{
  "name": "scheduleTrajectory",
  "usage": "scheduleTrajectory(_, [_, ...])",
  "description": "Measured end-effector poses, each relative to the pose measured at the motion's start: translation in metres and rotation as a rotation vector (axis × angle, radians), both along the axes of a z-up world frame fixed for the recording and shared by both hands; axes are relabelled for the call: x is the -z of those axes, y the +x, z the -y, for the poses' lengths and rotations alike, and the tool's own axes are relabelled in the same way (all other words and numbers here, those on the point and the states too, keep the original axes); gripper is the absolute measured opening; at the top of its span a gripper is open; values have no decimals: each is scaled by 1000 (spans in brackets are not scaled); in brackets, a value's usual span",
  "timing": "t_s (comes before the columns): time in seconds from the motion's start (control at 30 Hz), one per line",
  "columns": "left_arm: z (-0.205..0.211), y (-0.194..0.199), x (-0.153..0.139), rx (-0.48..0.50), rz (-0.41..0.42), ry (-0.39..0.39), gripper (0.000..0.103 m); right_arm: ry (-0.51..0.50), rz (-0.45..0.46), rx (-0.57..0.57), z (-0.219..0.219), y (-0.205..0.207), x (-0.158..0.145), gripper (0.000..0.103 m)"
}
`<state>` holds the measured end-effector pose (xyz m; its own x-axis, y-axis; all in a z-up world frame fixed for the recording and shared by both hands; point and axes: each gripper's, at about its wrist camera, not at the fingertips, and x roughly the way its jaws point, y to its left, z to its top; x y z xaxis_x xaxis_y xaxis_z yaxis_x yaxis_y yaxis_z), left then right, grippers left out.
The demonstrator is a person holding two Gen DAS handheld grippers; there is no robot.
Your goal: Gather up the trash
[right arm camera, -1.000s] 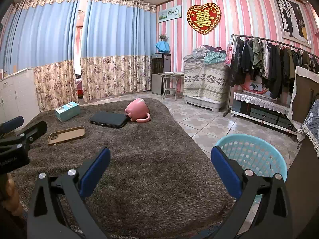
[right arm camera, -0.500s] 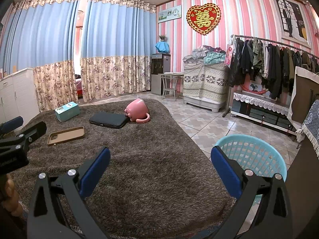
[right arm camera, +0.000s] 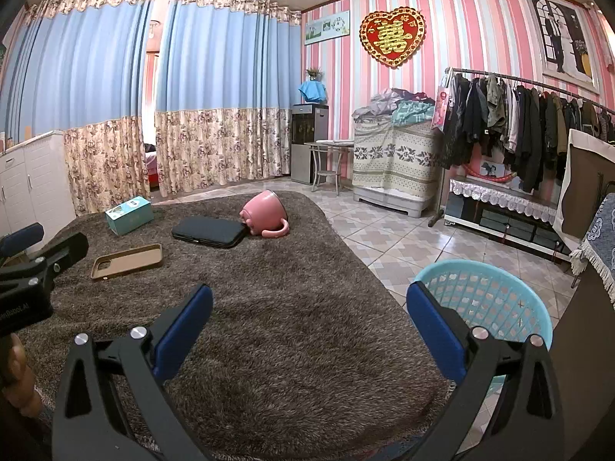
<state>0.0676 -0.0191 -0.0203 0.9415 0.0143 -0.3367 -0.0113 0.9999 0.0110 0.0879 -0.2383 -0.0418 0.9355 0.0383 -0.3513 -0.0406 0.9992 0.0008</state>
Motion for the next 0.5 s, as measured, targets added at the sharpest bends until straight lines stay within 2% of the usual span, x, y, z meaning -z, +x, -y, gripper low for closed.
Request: scheduleTrajectory(0.5, [0, 0, 1, 0, 0, 1, 98, -1, 2, 0, -1, 0, 1, 99])
